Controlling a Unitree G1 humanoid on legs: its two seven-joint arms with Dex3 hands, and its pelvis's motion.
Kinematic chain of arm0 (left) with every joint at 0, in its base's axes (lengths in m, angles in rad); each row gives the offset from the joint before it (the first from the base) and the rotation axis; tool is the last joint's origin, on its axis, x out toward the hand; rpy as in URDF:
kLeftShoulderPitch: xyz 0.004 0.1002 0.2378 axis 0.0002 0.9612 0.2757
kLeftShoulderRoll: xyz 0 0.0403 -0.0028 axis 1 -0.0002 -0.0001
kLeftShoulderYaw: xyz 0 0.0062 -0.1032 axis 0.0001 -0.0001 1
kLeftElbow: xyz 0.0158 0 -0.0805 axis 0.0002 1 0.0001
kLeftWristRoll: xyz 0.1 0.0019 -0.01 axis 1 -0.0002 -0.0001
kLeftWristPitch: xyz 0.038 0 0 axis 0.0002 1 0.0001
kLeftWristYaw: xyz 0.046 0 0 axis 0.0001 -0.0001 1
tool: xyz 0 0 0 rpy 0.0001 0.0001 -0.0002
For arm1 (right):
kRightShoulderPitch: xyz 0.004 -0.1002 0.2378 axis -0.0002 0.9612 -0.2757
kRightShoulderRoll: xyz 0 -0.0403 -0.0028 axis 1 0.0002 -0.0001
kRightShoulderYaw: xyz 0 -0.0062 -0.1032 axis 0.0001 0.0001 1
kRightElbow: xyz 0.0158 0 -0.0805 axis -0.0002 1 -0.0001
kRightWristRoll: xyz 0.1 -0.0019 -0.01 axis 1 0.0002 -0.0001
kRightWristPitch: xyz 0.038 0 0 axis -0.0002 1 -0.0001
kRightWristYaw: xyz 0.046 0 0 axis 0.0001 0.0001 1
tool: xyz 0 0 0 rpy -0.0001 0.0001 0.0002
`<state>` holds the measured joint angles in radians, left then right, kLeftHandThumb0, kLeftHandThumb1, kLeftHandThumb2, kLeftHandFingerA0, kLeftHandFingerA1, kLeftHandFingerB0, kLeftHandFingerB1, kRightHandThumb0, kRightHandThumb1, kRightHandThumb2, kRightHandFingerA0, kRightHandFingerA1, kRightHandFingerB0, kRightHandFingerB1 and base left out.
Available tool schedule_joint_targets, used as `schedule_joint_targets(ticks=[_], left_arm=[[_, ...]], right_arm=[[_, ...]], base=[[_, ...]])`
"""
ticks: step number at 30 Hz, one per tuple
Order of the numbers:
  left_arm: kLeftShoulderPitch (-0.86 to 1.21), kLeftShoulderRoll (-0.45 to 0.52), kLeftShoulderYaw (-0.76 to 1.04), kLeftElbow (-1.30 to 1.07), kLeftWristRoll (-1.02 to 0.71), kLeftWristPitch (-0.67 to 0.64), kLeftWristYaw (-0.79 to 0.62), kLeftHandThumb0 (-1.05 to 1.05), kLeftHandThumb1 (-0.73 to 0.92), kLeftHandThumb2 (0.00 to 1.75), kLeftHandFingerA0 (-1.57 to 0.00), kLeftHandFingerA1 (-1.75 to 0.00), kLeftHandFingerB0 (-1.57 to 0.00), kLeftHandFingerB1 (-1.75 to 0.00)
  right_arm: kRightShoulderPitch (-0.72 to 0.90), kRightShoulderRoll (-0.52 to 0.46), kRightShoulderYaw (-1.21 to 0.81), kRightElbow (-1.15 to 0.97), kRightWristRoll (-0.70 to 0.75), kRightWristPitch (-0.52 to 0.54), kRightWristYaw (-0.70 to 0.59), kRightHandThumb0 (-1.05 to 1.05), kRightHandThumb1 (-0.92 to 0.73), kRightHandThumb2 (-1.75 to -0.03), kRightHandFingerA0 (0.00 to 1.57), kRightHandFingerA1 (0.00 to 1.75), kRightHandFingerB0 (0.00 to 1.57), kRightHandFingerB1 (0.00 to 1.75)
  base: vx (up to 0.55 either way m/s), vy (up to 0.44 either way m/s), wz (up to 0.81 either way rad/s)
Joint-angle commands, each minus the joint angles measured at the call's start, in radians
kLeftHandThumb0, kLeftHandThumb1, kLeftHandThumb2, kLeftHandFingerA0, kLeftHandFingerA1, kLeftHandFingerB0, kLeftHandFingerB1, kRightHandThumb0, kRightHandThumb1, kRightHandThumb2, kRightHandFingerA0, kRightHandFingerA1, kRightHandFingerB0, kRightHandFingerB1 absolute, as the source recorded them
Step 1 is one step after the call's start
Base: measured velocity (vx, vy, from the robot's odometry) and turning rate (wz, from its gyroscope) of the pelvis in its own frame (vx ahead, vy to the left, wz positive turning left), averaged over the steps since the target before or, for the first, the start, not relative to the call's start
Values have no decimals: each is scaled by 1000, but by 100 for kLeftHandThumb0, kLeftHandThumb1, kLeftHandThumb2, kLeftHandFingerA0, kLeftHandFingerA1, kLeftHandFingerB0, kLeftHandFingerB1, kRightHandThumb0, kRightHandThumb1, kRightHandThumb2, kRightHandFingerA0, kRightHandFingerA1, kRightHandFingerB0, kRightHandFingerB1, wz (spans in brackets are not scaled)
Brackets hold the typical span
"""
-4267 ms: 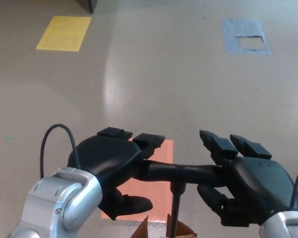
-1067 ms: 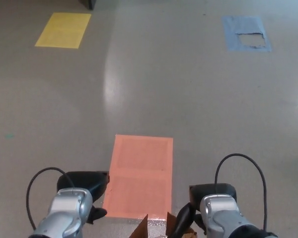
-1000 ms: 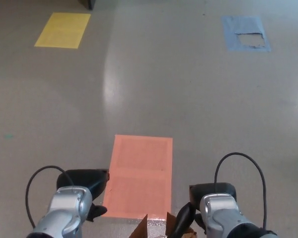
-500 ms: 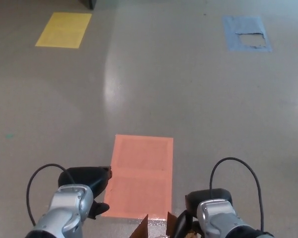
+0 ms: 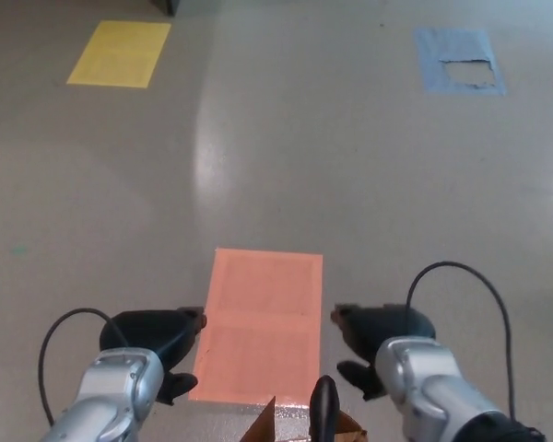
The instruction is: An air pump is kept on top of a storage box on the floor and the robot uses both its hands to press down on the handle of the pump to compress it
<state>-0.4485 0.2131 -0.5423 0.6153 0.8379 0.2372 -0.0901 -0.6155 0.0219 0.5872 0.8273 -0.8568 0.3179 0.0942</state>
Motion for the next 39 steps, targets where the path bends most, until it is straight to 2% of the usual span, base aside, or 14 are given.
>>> schedule_joint_targets(ticks=[1,7,8,12,13,14,15,16,21,22,23,24,31,39], left_arm=[[84,156,83,-240,-28,-1,-56,-55,63,84,-21,-49,-10,-41],[110,194,151,-376,-69,-19,-76,-58,63,85,-19,-47,-11,-41],[113,196,155,-387,-70,-17,-80,-53,78,64,-25,-40,-16,-32],[161,223,198,-507,-83,-18,-101,-53,79,63,-26,-41,-18,-32],[173,228,203,-528,-84,-18,-106,-61,65,88,-19,-49,-12,-42],[186,232,209,-548,-83,-18,-111,-61,65,88,-19,-49,-12,-42],[221,234,255,-593,-131,-45,-103,-54,77,62,-28,-42,-20,-33],[231,235,268,-606,-145,-52,-101,-54,77,62,-28,-42,-20,-33],[367,249,475,-706,-377,-212,-94,-65,83,64,-24,-36,-19,-30],[400,249,530,-706,-436,-265,-86,-63,82,64,-23,-35,-20,-30],[409,248,544,-706,-450,-277,-85,-63,82,64,-23,-35,-20,-30],[423,253,564,-696,-465,-304,-80,-64,83,64,-23,-35,-19,-29],[529,256,646,-542,-513,-519,23,-63,84,65,-26,-36,-22,-31],[626,203,653,-282,-515,-719,128,-70,89,67,-28,-37,-23,-30]], right_arm=[[235,-286,-208,-618,35,40,80,-64,-75,-104,1,31,1,32],[298,-306,-311,-805,63,22,66,-72,-76,-104,4,25,4,26],[302,-307,-317,-816,66,20,66,-73,-76,-104,4,26,4,27],[349,-310,-371,-947,82,22,84,-77,-81,-109,0,18,0,22],[365,-309,-380,-966,85,12,72,-77,-80,-107,0,17,0,21],[383,-309,-389,-984,87,0,60,-77,-80,-107,0,17,0,21],[422,-288,-431,-1005,135,-77,-24,-67,-73,-105,0,32,0,34],[432,-282,-442,-1011,148,-98,-47,-67,-73,-105,0,32,0,34],[554,-212,-595,-1010,392,-450,-210,-78,-76,-109,0,36,12,35],[580,-210,-623,-991,427,-514,-225,-35,-55,-111,0,50,0,48],[586,-209,-631,-986,436,-530,-227,-35,-55,-111,0,50,0,48],[601,-209,-640,-973,435,-554,-241,-69,-90,-68,19,31,19,28],[739,-181,-707,-824,458,-690,-329,-61,-89,-66,22,35,19,31],[797,-187,-718,-552,480,-802,-320,-65,-91,-67,21,33,16,30]], base=[[0,0,0],[0,0,0],[0,0,0],[0,0,0],[0,0,0],[0,0,0],[0,0,0],[0,0,0],[0,0,0],[0,0,0],[0,0,0],[0,0,0],[0,0,0],[0,0,0]])
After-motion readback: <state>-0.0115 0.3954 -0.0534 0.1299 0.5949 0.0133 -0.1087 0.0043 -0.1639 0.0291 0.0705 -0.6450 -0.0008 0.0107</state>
